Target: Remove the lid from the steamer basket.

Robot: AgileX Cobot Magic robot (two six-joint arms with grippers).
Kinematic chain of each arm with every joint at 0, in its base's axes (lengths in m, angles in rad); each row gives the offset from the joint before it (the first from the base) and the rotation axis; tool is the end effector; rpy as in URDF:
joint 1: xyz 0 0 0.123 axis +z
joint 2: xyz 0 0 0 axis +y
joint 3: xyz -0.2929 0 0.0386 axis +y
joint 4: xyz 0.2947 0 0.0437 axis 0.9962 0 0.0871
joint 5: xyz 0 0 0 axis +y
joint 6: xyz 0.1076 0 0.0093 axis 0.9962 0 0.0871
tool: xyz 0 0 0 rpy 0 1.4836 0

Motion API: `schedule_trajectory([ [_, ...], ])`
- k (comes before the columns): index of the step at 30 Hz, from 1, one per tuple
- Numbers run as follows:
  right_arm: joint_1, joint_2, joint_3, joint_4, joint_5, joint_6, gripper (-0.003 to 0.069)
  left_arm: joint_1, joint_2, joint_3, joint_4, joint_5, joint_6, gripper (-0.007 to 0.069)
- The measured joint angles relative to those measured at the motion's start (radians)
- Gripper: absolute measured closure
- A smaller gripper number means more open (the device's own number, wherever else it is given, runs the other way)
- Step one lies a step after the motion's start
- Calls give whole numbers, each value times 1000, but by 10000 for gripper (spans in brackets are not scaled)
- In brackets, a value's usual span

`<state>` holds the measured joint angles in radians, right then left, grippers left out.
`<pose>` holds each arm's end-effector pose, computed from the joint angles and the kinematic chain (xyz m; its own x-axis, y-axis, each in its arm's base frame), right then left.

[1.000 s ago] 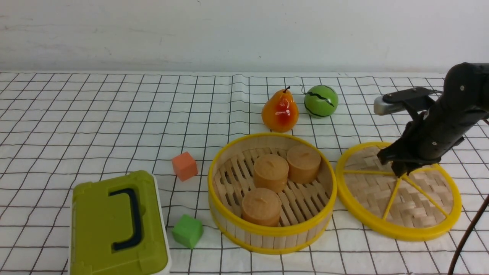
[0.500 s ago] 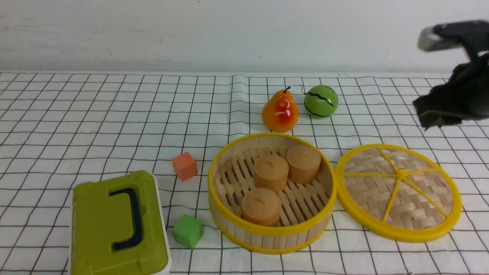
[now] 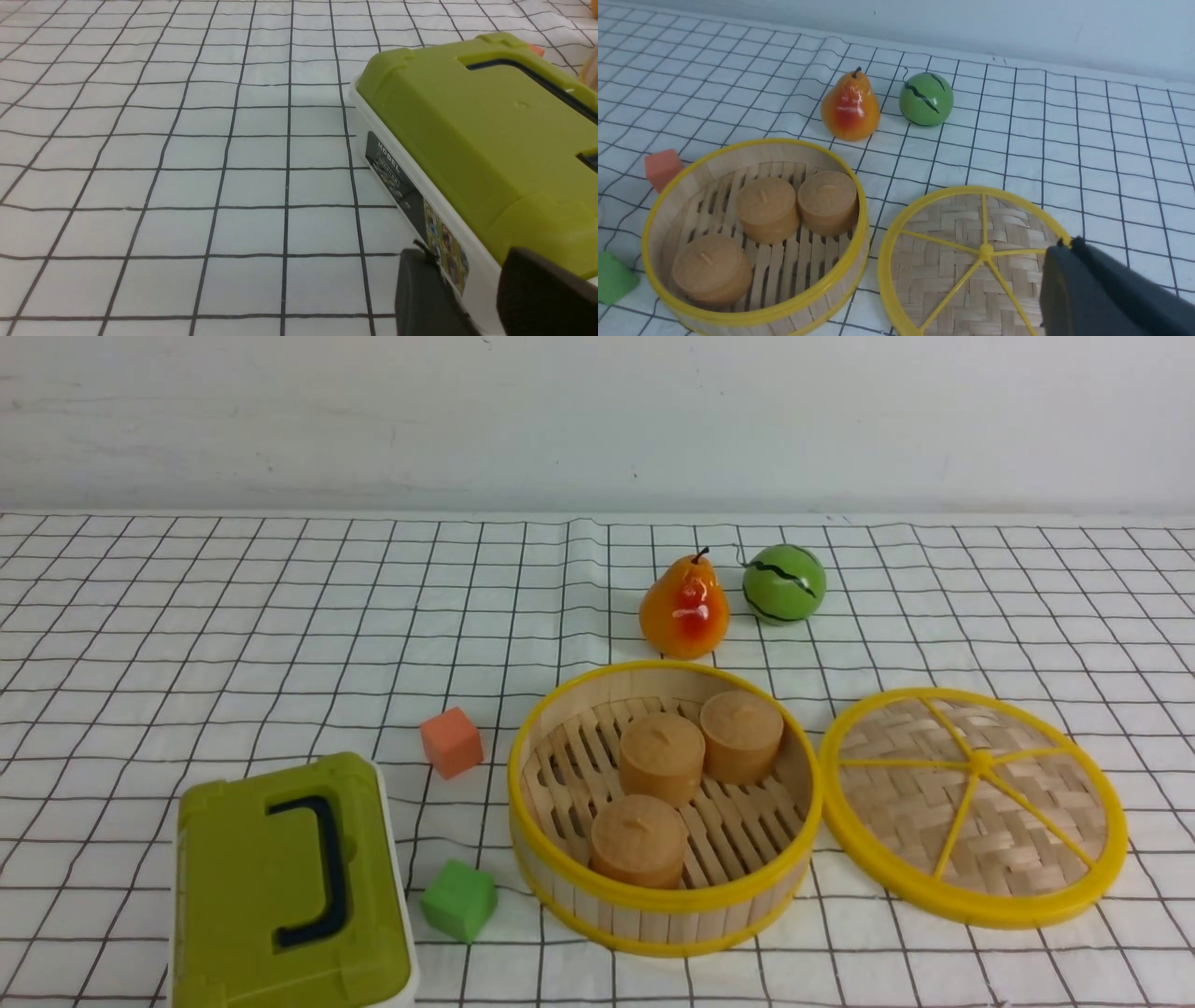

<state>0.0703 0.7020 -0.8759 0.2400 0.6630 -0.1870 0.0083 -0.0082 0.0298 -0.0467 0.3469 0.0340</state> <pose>0.1813 0.0286 0.3951 -0.3780 -0.0231 -0.9255 -0.2033 0.9774 0.0586 0.1061 -0.0008 0.1665 -0.2773 -0.0122 -0.9607 0.0042 0.9999 -0.0139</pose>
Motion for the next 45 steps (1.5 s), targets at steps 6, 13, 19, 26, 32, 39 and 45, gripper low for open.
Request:
schedule_trajectory([
  [6,0,-86,53,16,9,0,681,0,0,0,0,0,0,386],
  [13,0,-104,58,20,45,0,679,0,0,0,0,0,0,386],
  [19,0,-104,64,15,36,-3,678,0,0,0,0,0,0,386],
  [26,0,-242,269,-85,-150,4,678,0,0,0,0,0,0,386],
  [32,-12,-444,539,-202,-350,115,677,0,0,0,0,0,0,386],
  [39,-76,-640,811,-223,-387,214,677,0,0,0,0,0,0,386],
  [45,-85,-709,901,-225,-354,232,682,0,0,0,0,0,0,385],
])
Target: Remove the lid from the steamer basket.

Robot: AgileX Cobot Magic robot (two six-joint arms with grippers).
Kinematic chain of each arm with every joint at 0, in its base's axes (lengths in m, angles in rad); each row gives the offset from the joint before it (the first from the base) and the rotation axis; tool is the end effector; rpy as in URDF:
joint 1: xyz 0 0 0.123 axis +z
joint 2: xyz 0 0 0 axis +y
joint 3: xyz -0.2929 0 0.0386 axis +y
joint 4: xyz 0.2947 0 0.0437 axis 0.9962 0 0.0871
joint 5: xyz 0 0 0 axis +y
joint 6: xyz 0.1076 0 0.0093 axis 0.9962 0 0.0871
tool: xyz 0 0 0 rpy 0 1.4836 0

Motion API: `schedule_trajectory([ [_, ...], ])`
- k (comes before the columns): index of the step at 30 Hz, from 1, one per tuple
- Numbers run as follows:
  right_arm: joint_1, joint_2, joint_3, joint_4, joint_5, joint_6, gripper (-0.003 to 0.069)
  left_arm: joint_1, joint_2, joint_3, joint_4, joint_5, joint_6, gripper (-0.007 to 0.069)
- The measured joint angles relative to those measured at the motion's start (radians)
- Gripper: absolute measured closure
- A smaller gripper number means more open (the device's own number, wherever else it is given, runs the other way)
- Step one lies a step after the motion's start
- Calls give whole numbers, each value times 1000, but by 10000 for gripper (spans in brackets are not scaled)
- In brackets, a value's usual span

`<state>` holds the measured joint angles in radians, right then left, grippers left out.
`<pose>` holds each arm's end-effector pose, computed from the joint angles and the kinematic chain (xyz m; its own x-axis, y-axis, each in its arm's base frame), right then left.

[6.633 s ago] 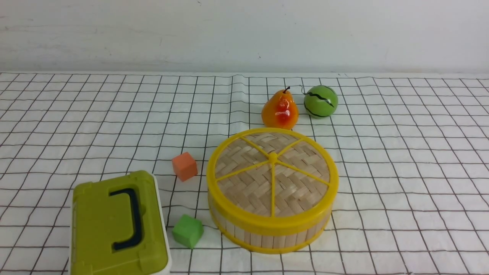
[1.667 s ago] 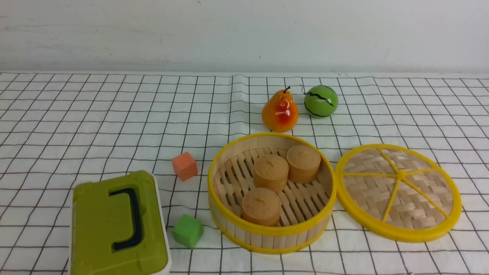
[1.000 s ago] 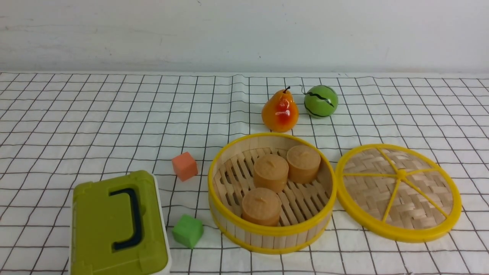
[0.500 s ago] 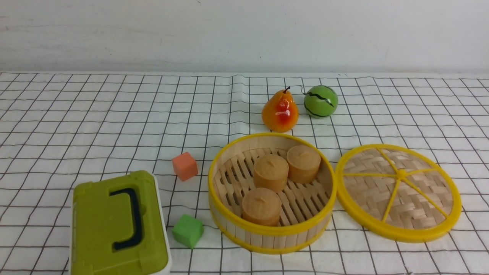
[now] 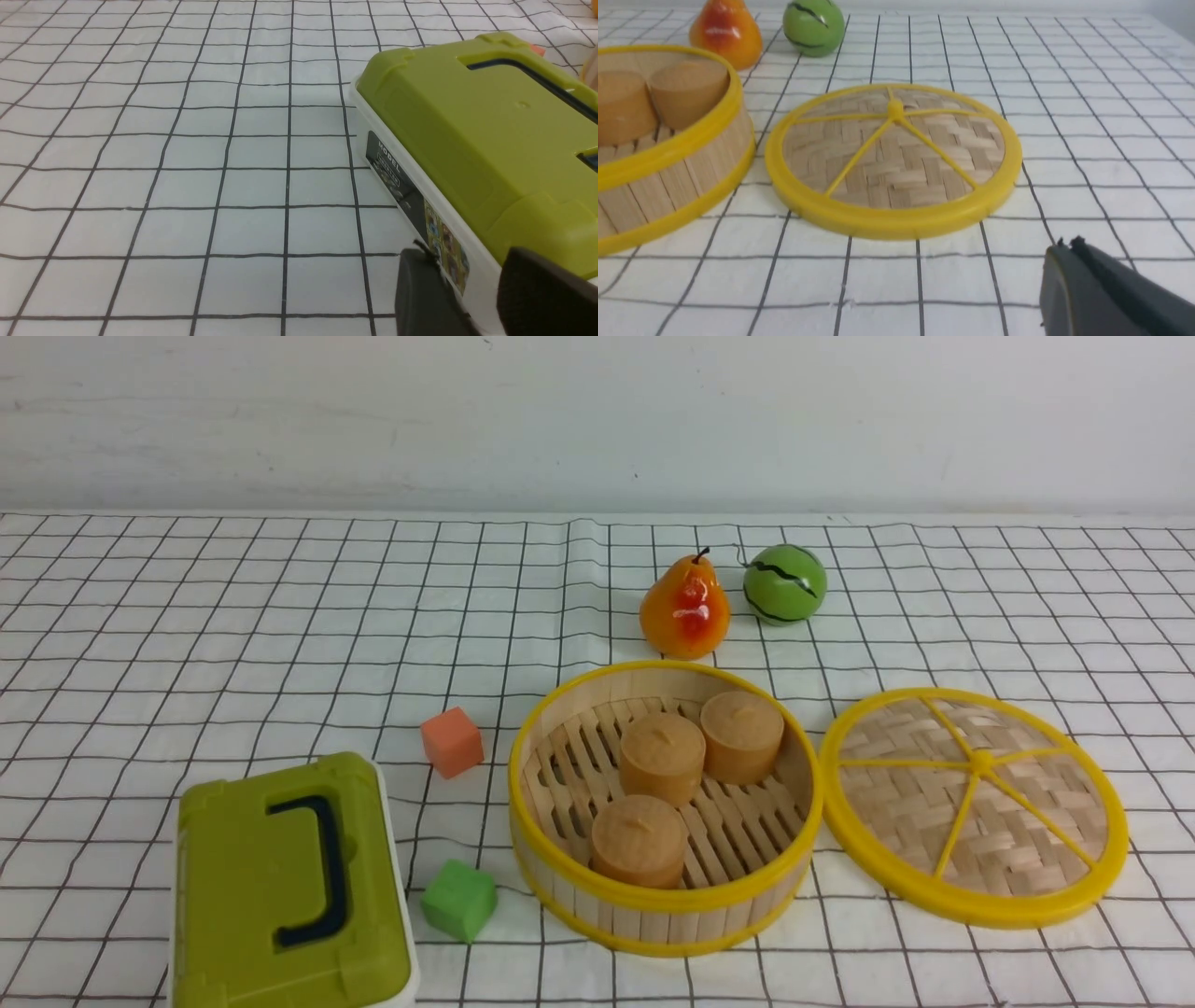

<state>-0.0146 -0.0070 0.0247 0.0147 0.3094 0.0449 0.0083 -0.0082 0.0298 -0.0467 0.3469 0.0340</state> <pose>0.1071 -0.0011 0.1723 -0.2365 0.0623 -0.9696 0.0242 0.9980 0.0582 0.1061 -0.0008 0.1665 -0.2773 -0.0122 -0.9607 0.0042 0.9999 -0.0139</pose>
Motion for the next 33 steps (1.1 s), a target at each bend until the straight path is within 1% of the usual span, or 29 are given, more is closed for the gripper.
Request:
schedule_trajectory([
  [1,0,-3,2,0,25,3,682,0,0,0,0,0,0,385],
  [9,0,-3,-4,0,69,14,682,0,0,0,0,0,0,385],
  [33,0,-3,-5,1,73,25,673,0,0,0,0,0,0,385],
])
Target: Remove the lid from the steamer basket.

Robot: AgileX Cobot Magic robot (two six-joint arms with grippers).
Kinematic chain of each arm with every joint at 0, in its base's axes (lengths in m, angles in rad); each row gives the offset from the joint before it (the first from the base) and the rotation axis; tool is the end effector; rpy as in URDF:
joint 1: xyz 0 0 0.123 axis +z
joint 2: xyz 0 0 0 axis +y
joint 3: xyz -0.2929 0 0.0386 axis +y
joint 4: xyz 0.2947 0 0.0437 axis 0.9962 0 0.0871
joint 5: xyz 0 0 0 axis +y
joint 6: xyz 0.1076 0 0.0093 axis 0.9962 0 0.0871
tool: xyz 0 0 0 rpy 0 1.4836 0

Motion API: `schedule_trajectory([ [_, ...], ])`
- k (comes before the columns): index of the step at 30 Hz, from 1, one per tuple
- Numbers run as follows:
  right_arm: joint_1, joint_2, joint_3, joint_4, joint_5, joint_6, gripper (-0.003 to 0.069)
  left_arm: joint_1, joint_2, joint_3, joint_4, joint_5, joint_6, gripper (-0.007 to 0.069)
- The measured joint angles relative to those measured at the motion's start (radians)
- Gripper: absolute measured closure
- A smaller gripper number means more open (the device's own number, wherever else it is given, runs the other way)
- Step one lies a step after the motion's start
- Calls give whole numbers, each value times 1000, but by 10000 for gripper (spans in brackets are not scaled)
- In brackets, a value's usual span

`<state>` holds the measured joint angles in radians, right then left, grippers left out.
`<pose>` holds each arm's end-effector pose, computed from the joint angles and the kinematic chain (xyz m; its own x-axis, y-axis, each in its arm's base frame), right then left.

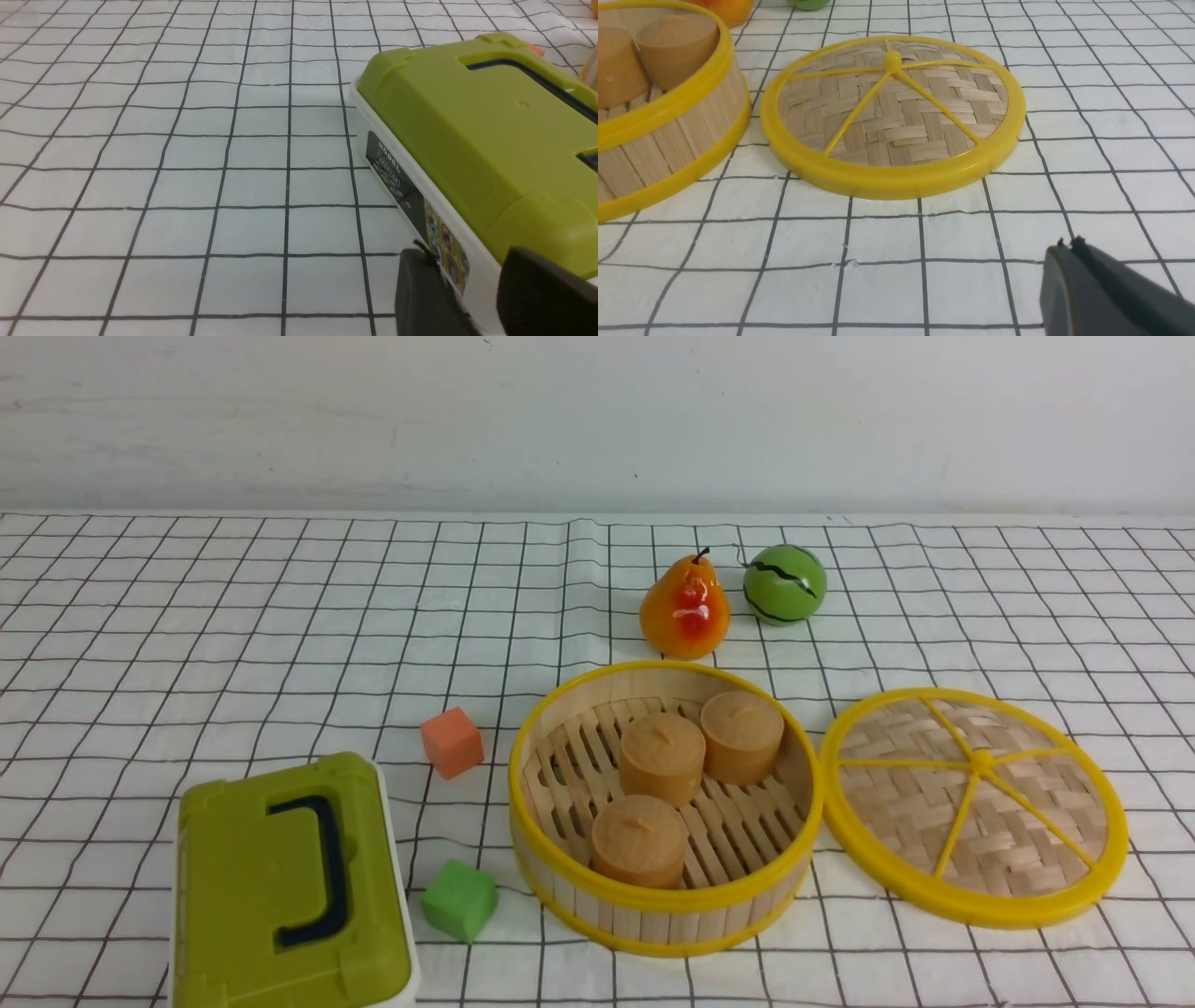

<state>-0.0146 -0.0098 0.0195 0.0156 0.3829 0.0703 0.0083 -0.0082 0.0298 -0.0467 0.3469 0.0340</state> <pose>0.1048 -0.0009 0.1670 -0.2988 0.0890 -0.9502 0.0345 0.9960 0.0825 0.1061 -0.0008 0.1665 -0.2773 -0.0122 -0.9607 0.0042 0.9999 -0.0139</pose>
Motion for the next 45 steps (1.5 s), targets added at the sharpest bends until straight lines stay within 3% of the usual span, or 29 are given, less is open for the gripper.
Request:
schedule_trajectory([
  [45,0,0,-1,0,0,0,639,0,0,0,0,0,0,385],
])
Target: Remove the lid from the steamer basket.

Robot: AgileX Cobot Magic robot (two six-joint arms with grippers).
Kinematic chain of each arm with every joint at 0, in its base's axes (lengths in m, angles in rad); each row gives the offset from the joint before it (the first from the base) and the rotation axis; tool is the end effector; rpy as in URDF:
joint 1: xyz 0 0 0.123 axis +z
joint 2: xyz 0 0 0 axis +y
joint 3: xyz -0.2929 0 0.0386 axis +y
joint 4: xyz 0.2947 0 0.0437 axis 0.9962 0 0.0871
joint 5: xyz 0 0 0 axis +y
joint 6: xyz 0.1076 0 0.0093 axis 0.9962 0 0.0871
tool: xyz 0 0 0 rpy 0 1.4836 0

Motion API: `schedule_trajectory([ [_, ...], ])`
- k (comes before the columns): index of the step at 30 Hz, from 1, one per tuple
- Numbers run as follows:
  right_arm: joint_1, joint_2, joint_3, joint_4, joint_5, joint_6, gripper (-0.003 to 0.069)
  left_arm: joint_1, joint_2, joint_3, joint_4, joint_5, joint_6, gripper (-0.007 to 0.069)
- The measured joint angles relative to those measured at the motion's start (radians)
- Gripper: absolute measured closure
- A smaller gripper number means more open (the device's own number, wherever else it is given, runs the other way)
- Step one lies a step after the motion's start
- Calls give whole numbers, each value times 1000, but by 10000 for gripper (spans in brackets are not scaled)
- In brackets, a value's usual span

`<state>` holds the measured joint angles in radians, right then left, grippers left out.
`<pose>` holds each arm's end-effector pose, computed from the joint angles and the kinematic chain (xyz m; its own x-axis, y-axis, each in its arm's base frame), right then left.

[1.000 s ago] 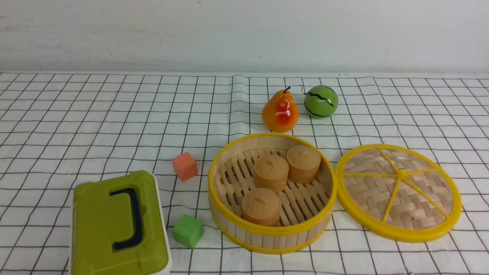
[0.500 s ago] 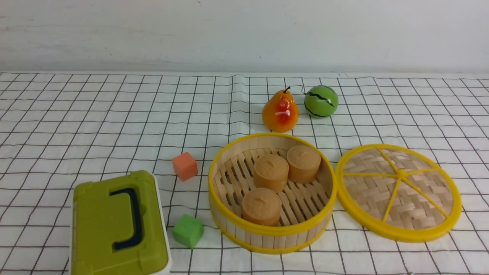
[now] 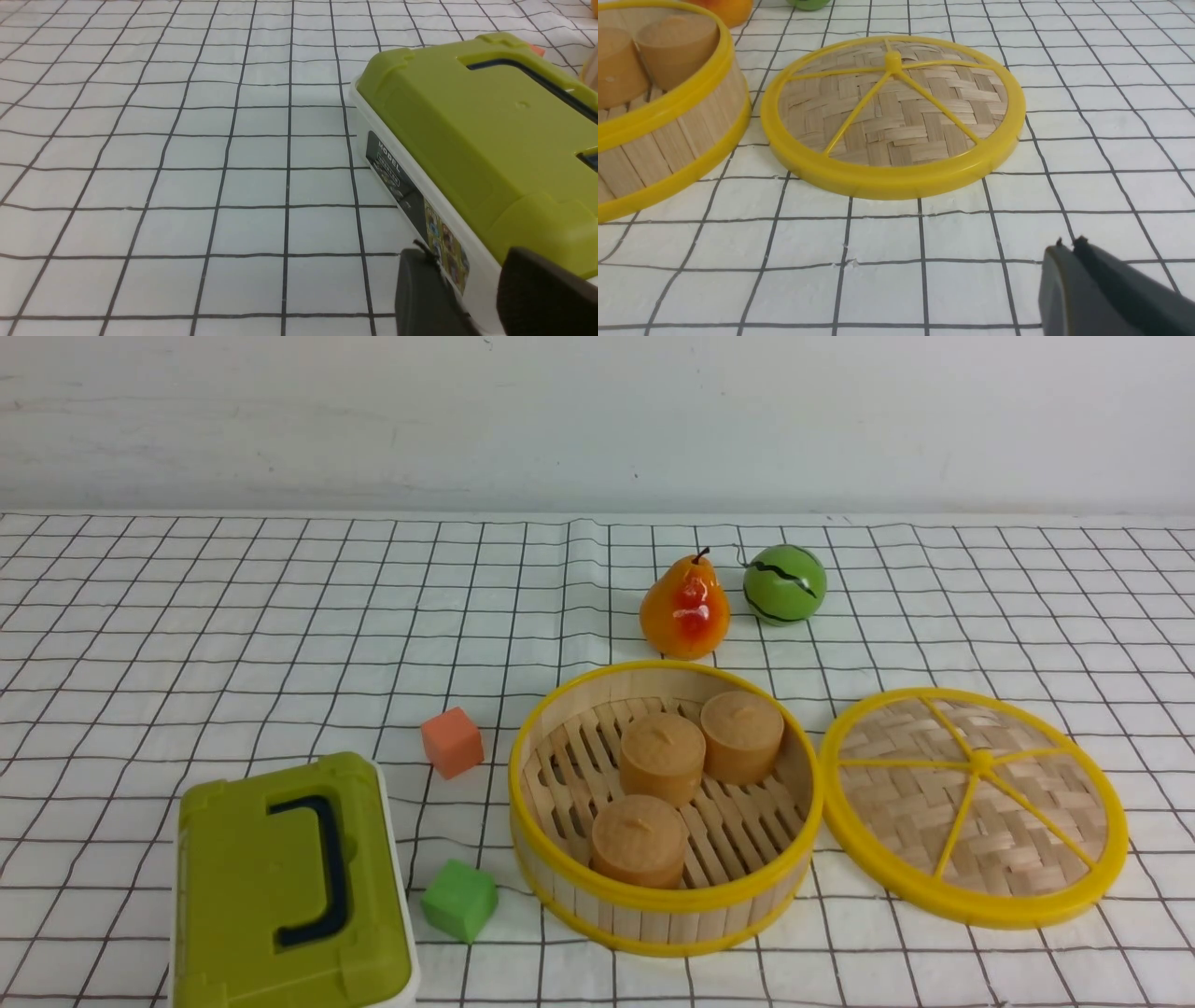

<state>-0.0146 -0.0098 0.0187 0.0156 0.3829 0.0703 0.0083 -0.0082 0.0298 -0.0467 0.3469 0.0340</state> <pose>0.1048 -0.0009 0.1673 -0.2980 0.0890 -0.9504 0.0344 0.9960 0.0825 0.1061 -0.0008 0.1665 -0.2773 -0.0122 -0.9607 0.0042 0.9999 -0.0139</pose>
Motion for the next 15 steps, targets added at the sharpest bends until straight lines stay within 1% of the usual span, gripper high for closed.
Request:
schedule_trajectory([
  [15,0,0,0,0,0,0,619,0,0,0,0,0,0,385],
])
